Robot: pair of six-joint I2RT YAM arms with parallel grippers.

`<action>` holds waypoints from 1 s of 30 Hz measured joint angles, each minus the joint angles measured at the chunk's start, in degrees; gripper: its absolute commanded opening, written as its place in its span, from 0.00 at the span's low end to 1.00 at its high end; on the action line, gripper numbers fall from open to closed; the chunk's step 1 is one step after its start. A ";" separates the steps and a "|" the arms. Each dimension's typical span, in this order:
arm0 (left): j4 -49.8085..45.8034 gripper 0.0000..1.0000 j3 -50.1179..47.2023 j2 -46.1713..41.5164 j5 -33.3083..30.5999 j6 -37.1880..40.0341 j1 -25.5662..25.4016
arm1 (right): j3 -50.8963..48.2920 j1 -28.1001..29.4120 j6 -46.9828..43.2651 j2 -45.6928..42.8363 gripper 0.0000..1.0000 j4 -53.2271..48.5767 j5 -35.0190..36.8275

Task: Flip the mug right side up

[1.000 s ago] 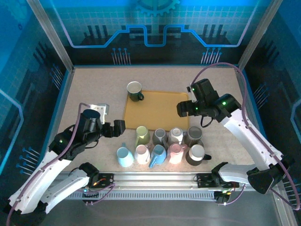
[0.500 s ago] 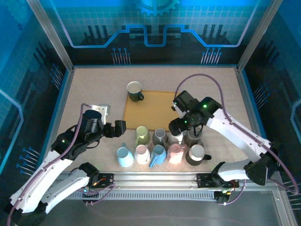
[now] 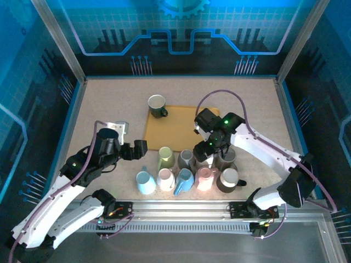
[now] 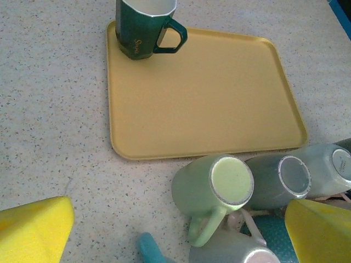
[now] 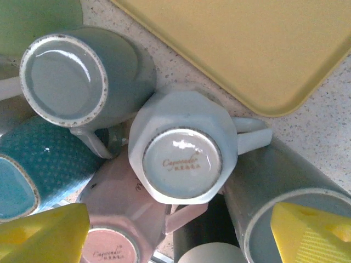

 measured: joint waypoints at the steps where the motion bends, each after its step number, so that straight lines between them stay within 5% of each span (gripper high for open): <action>1: 0.00 0.99 -0.07 -0.02 0.00 0.02 0.00 | 0.00 0.00 -0.13 0.57 0.85 0.28 -0.02; 30: 0.04 0.99 -0.22 -0.31 0.00 0.00 0.00 | -2.62 0.72 -0.66 10.54 0.81 4.46 2.01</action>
